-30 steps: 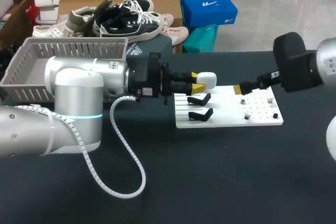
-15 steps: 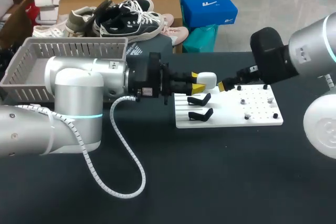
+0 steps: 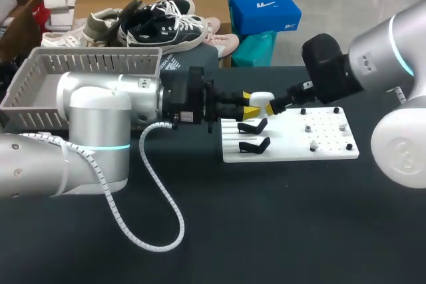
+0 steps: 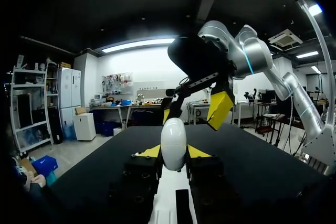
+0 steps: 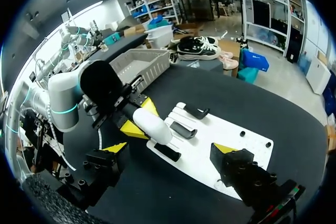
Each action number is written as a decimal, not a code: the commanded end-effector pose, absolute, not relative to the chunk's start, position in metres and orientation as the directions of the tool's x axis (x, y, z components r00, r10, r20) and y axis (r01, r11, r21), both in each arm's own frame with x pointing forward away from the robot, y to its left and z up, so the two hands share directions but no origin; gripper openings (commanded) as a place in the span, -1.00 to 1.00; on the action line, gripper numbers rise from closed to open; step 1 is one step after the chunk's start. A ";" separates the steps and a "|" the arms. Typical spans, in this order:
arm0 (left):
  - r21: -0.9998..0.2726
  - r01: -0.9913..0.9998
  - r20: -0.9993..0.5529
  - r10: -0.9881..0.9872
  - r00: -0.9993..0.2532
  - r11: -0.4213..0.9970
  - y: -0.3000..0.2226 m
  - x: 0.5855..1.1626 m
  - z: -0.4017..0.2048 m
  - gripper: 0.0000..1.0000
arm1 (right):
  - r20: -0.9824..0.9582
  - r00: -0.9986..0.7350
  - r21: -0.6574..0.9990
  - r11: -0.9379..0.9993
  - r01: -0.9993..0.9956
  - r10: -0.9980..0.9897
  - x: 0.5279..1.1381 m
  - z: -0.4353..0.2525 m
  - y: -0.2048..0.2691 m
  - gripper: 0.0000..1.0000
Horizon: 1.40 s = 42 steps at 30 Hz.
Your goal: Pick up each earbud case from the left stands, insert the matching earbuds, close the lid, and place the case in the box.
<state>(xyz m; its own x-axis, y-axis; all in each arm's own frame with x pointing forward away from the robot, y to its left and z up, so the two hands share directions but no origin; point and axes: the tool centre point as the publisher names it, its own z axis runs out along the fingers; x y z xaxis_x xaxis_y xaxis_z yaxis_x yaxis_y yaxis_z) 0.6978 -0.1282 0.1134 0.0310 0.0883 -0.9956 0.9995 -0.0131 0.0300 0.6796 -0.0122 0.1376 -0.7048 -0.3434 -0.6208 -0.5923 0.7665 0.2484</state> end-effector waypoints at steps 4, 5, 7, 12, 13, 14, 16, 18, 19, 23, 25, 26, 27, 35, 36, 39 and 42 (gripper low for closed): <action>0.032 0.999 -0.996 0.087 0.032 -0.009 -0.128 0.696 0.113 -1.00 | -0.612 -0.709 0.251 0.765 -0.593 -0.349 0.690 0.134 -0.007 1.00; 0.032 0.999 -0.996 0.087 0.032 -0.009 -0.128 0.696 0.113 -1.00 | -0.612 -0.710 0.250 0.766 -0.592 -0.349 0.691 0.133 -0.007 1.00; 0.032 0.999 -0.996 0.087 0.032 -0.009 -0.128 0.696 0.113 -1.00 | -0.611 -0.711 0.249 0.768 -0.590 -0.348 0.692 0.133 -0.007 1.00; 0.032 0.999 -0.996 0.087 0.032 -0.009 -0.128 0.696 0.113 -1.00 | -0.608 -0.714 0.249 0.770 -0.587 -0.347 0.693 0.131 -0.007 1.00; 0.032 0.999 -0.996 0.087 0.032 -0.009 -0.128 0.696 0.113 -1.00 | -0.608 -0.714 0.249 0.770 -0.587 -0.348 0.693 0.131 -0.007 1.00; 0.032 0.999 -0.996 0.087 0.032 -0.009 -0.128 0.696 0.113 -1.00 | -0.608 -0.714 0.248 0.771 -0.587 -0.348 0.693 0.131 -0.007 1.00; 0.032 0.999 -0.996 0.087 0.032 -0.009 -0.128 0.696 0.113 -1.00 | -0.608 -0.714 0.246 0.772 -0.586 -0.348 0.694 0.130 -0.006 1.00; 0.032 0.999 -0.996 0.087 0.032 -0.009 -0.128 0.696 0.113 -1.00 | -0.608 -0.714 0.245 0.774 -0.584 -0.347 0.694 0.130 -0.006 1.00; 0.032 0.999 -0.996 0.087 0.032 -0.009 -0.128 0.696 0.113 -1.00 | -0.608 -0.715 0.245 0.775 -0.583 -0.346 0.694 0.129 -0.006 1.00; 0.032 0.999 -0.996 0.087 0.032 -0.009 -0.128 0.696 0.113 -1.00 | -0.607 -0.716 0.241 0.778 -0.580 -0.346 0.696 0.129 -0.005 1.00; 0.032 0.999 -0.996 0.087 0.032 -0.009 -0.128 0.696 0.113 -1.00 | -0.607 -0.716 0.242 0.779 -0.579 -0.344 0.696 0.129 -0.005 1.00; 0.032 0.999 -0.996 0.087 0.032 -0.009 -0.128 0.696 0.113 -1.00 | -0.607 -0.717 0.242 0.779 -0.579 -0.344 0.696 0.129 -0.004 1.00; 0.032 0.999 -0.996 0.087 0.032 -0.009 -0.128 0.696 0.113 -1.00 | -0.606 -0.717 0.242 0.779 -0.579 -0.344 0.696 0.129 -0.004 1.00; 0.032 0.999 -0.996 0.087 0.032 -0.009 -0.128 0.696 0.113 -1.00 | -0.603 -0.722 0.243 0.785 -0.571 -0.338 0.700 0.129 -0.005 1.00; 0.032 0.999 -0.996 0.087 0.032 -0.009 -0.128 0.696 0.113 -1.00 | -0.603 -0.723 0.243 0.786 -0.569 -0.337 0.700 0.129 -0.005 1.00; 0.032 0.999 -0.996 0.087 0.032 -0.009 -0.128 0.696 0.113 -1.00 | -0.603 -0.725 0.245 0.788 -0.565 -0.333 0.701 0.129 -0.006 1.00; 0.032 0.999 -0.996 0.087 0.032 -0.009 -0.128 0.696 0.113 -1.00 | -0.604 -0.725 0.245 0.789 -0.564 -0.330 0.701 0.132 -0.006 1.00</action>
